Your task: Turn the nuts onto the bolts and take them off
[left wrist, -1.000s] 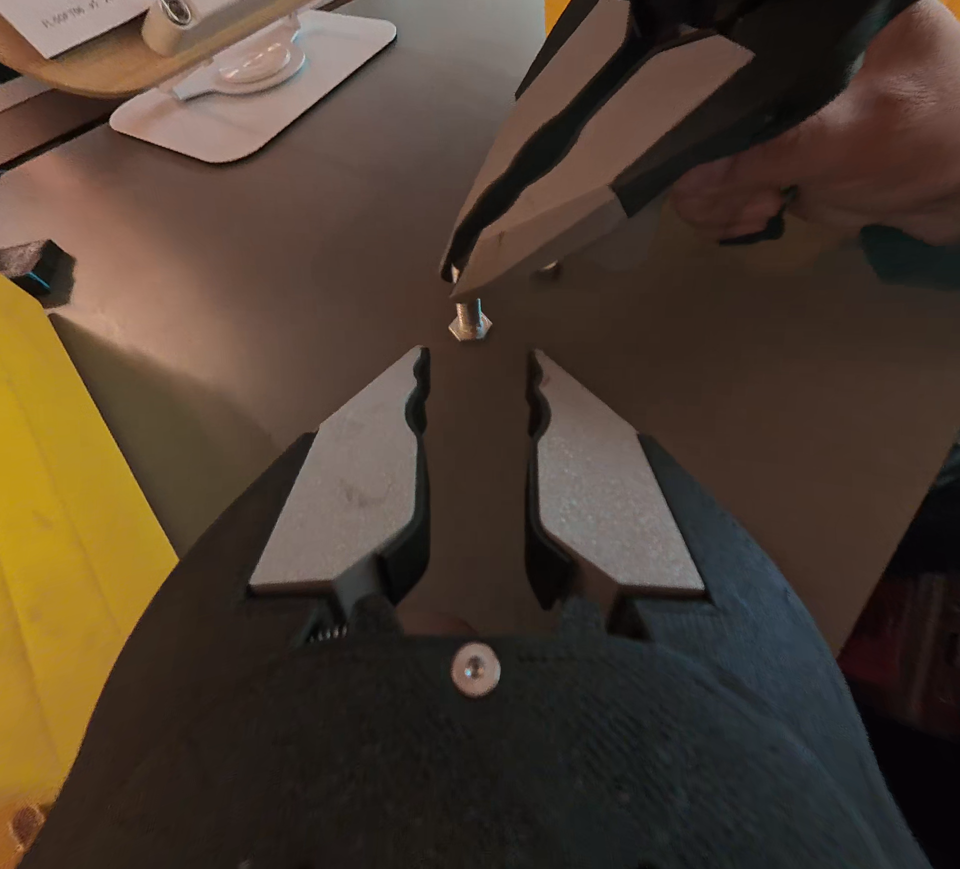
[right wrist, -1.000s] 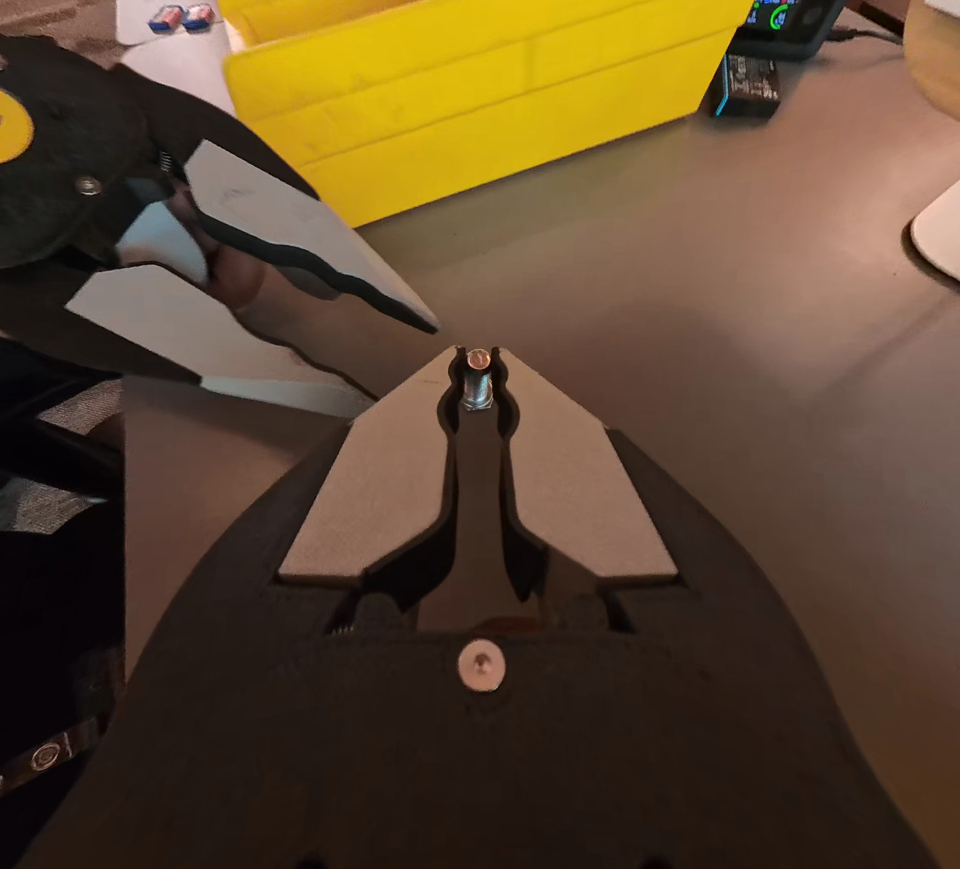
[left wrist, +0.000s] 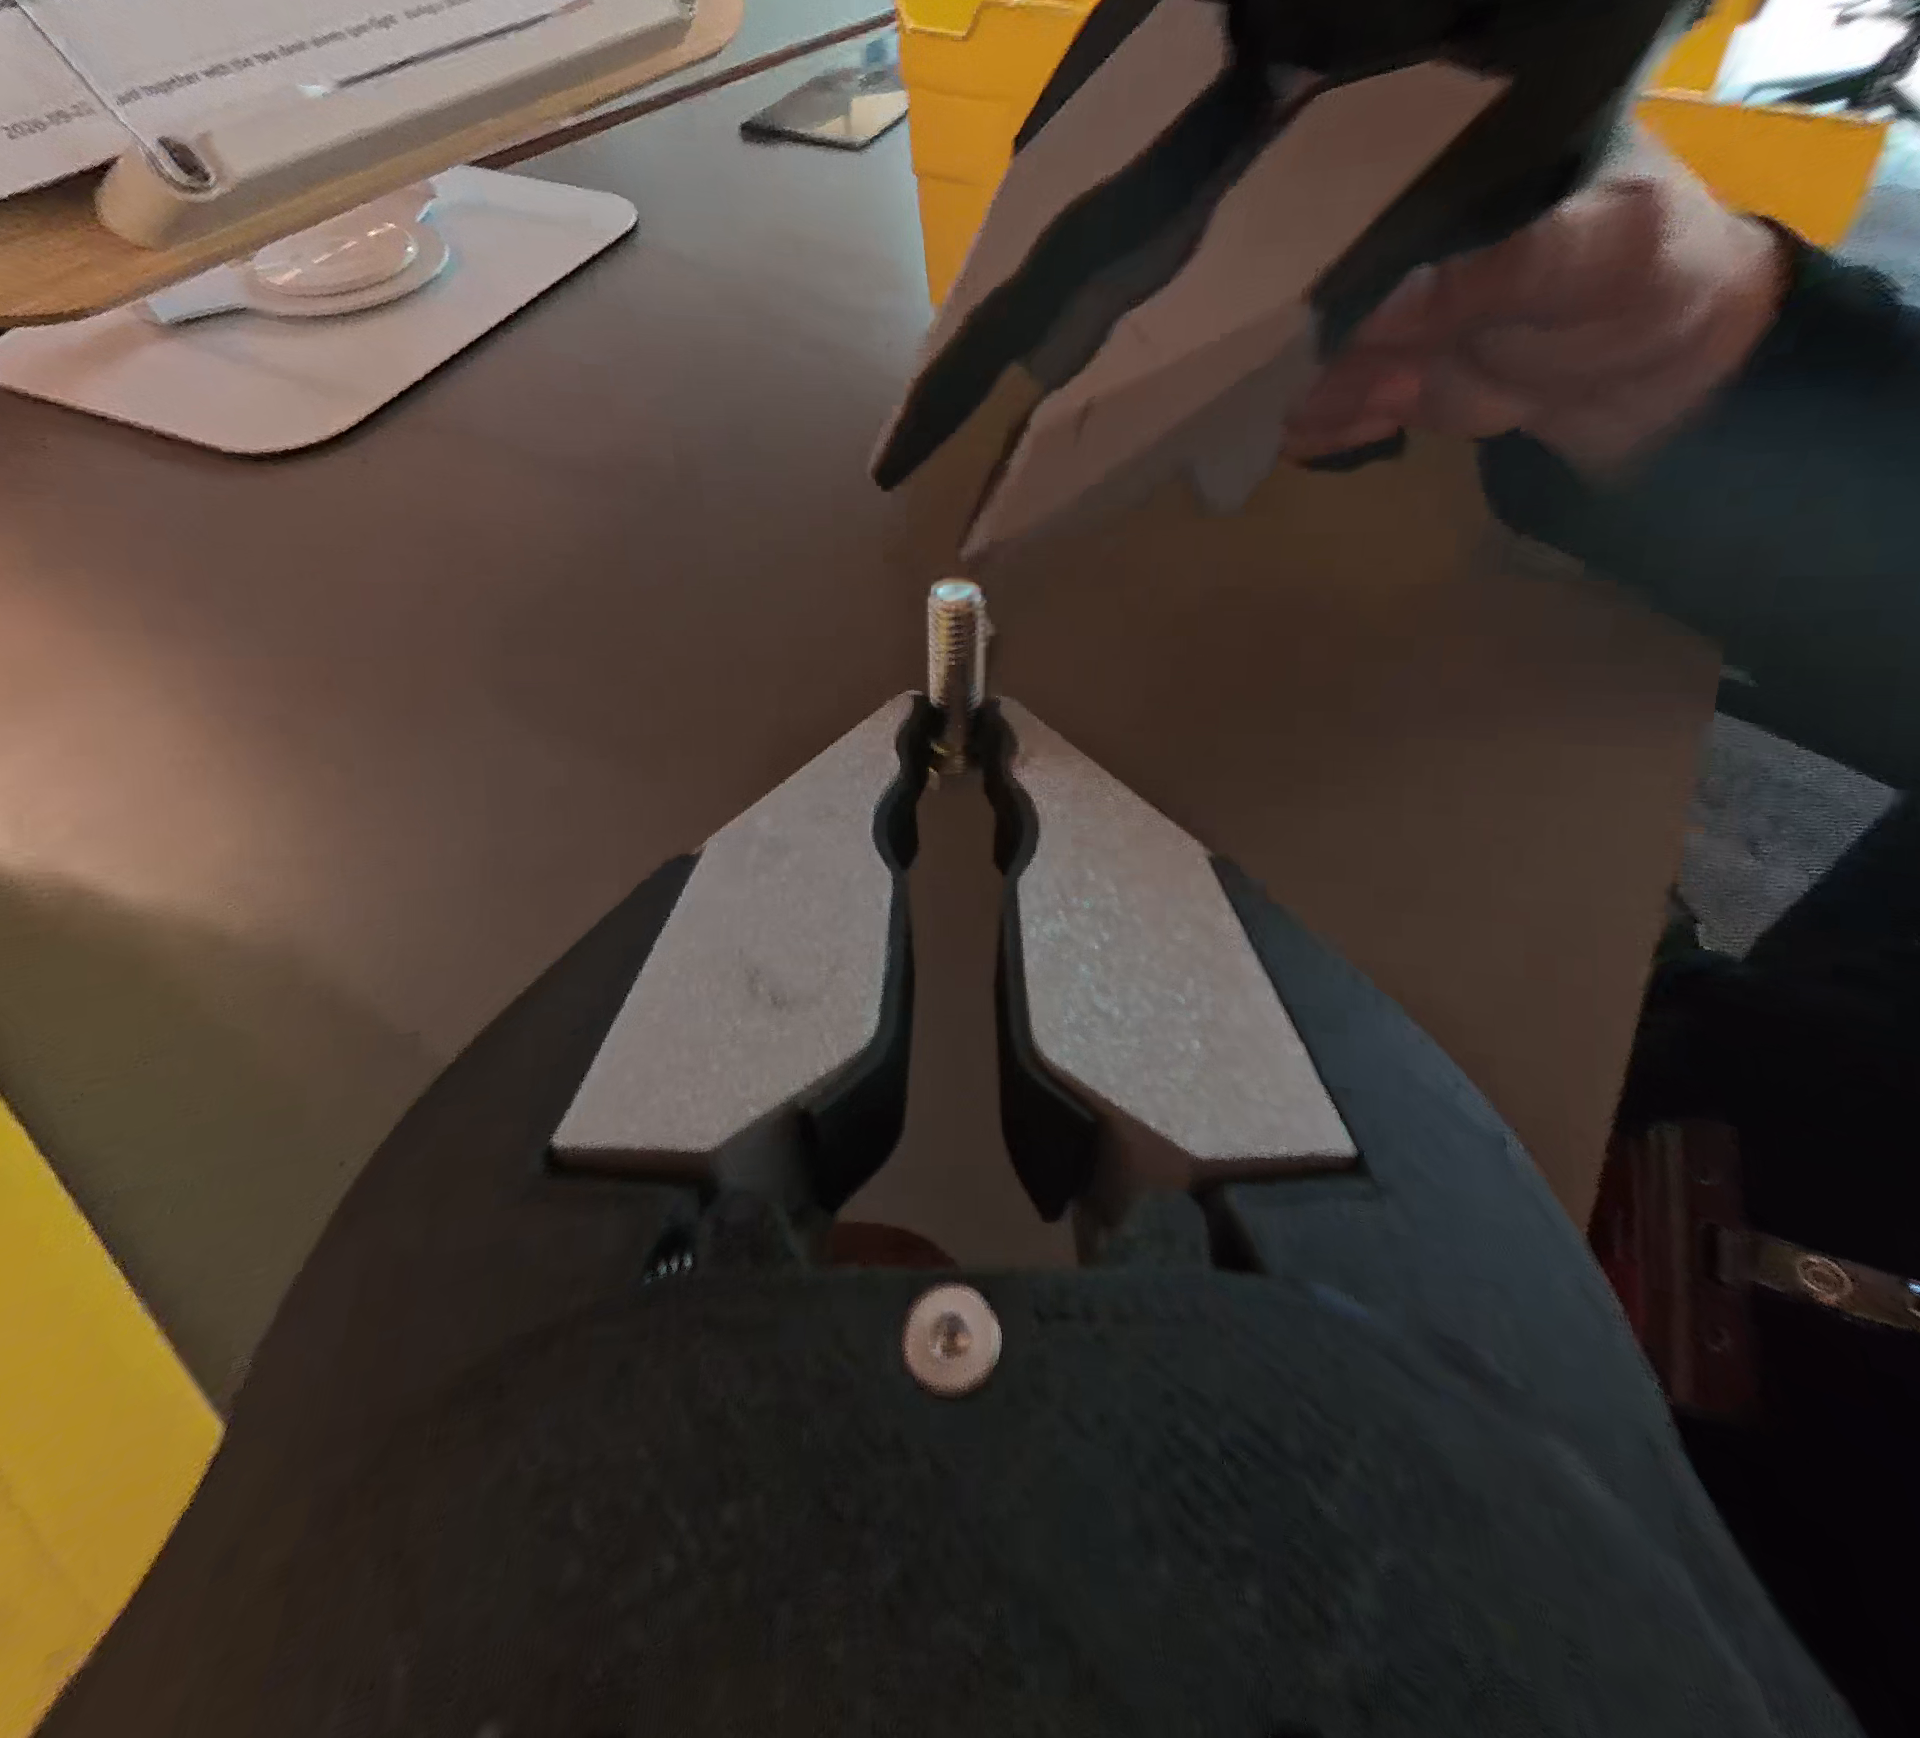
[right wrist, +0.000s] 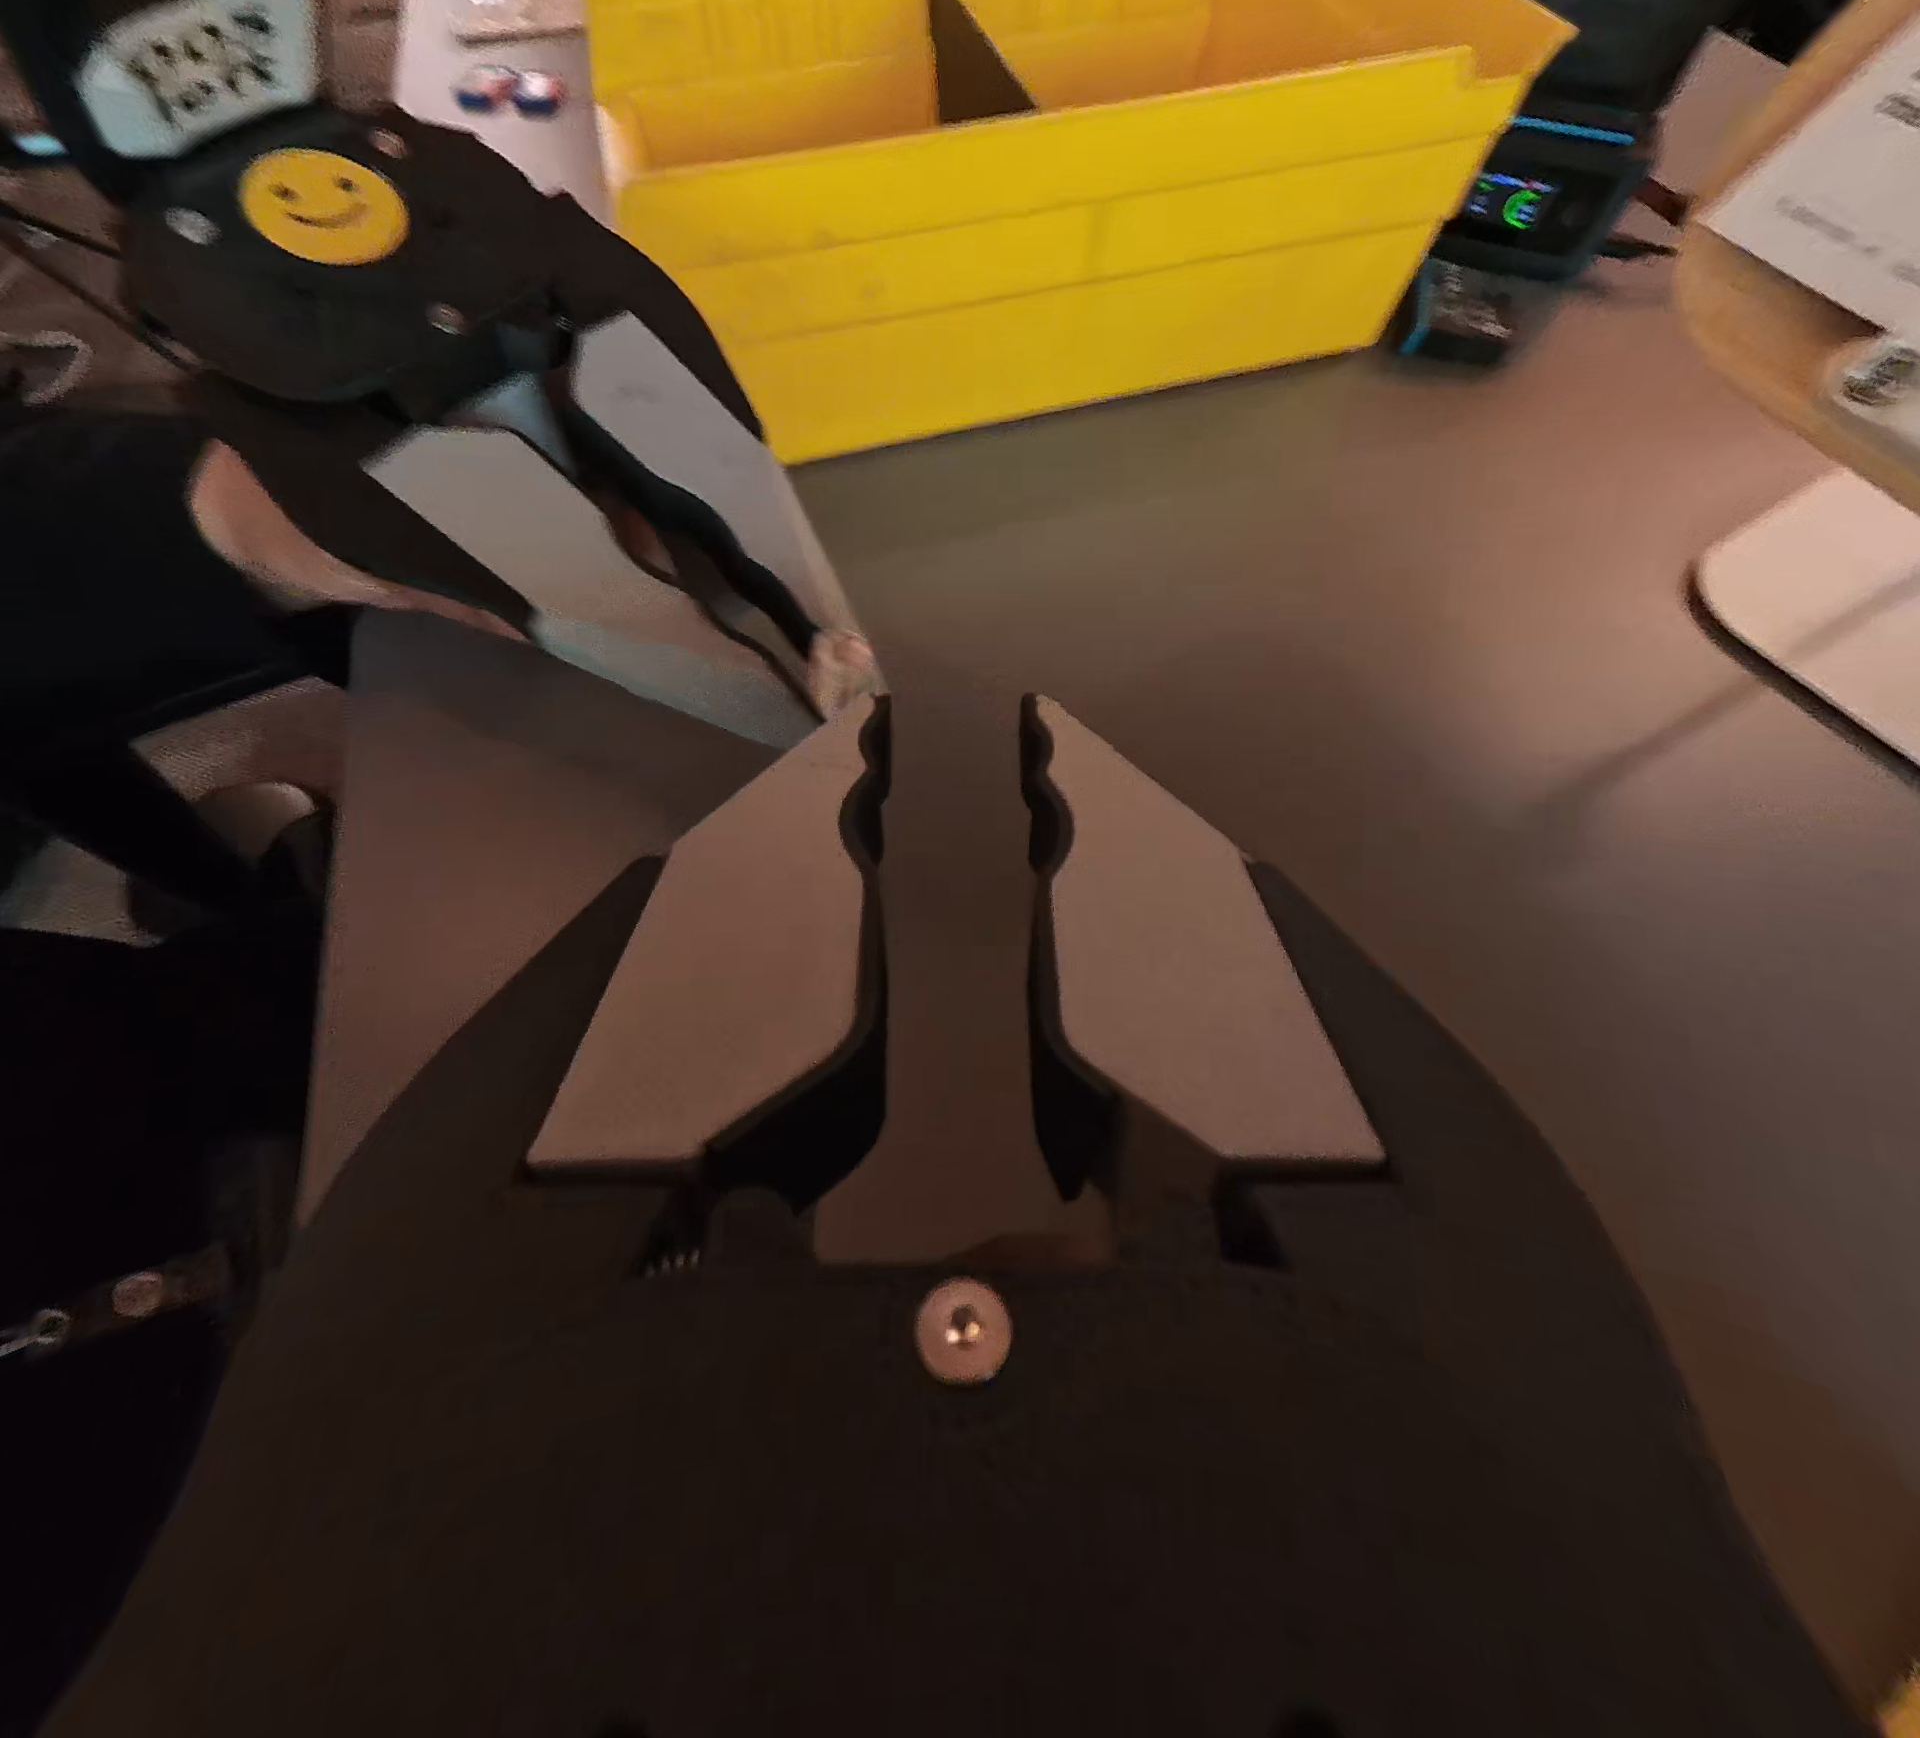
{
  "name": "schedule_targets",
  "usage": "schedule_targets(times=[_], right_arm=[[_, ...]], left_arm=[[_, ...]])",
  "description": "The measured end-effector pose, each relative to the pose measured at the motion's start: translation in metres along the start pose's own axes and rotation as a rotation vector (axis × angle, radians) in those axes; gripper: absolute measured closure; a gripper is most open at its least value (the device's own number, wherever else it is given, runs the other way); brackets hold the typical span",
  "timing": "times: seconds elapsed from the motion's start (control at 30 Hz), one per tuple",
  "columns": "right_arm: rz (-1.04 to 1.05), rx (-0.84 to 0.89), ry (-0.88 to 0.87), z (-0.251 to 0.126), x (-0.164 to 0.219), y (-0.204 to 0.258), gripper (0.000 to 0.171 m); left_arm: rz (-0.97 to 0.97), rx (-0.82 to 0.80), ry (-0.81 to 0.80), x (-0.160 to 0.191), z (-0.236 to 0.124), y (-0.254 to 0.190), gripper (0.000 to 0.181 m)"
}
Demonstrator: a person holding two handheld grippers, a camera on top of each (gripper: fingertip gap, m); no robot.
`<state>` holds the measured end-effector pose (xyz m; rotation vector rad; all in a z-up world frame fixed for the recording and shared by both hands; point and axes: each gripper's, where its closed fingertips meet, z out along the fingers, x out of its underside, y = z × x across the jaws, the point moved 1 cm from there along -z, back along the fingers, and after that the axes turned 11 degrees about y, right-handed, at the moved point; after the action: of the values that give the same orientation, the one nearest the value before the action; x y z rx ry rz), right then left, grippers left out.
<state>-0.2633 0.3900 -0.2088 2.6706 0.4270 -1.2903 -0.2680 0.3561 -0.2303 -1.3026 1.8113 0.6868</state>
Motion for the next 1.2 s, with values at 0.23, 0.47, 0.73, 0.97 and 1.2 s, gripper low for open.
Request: schedule_targets(times=[0.23,0.47,0.73,0.97,1.2], right_arm=[[-0.038,-0.033,0.174,-0.006,0.055,-0.023,0.145],[-0.160,-0.033,0.232,0.005,0.066,-0.020,0.144],[-0.206,-0.013,0.282,0.019,0.075,-0.029,0.148],[-0.222,-0.038,0.268,0.021,0.074,-0.025,0.153],[-0.216,-0.029,0.264,0.020,0.072,-0.025,0.156]], left_arm=[[0.036,0.115,-0.132,-0.012,-0.015,-0.013,0.174],[0.038,0.141,-0.156,-0.014,-0.019,-0.015,0.174],[0.041,0.143,-0.154,-0.014,-0.019,-0.016,0.174],[0.044,0.140,-0.148,-0.013,-0.018,-0.016,0.174],[0.045,0.137,-0.145,-0.013,-0.017,-0.015,0.174]])
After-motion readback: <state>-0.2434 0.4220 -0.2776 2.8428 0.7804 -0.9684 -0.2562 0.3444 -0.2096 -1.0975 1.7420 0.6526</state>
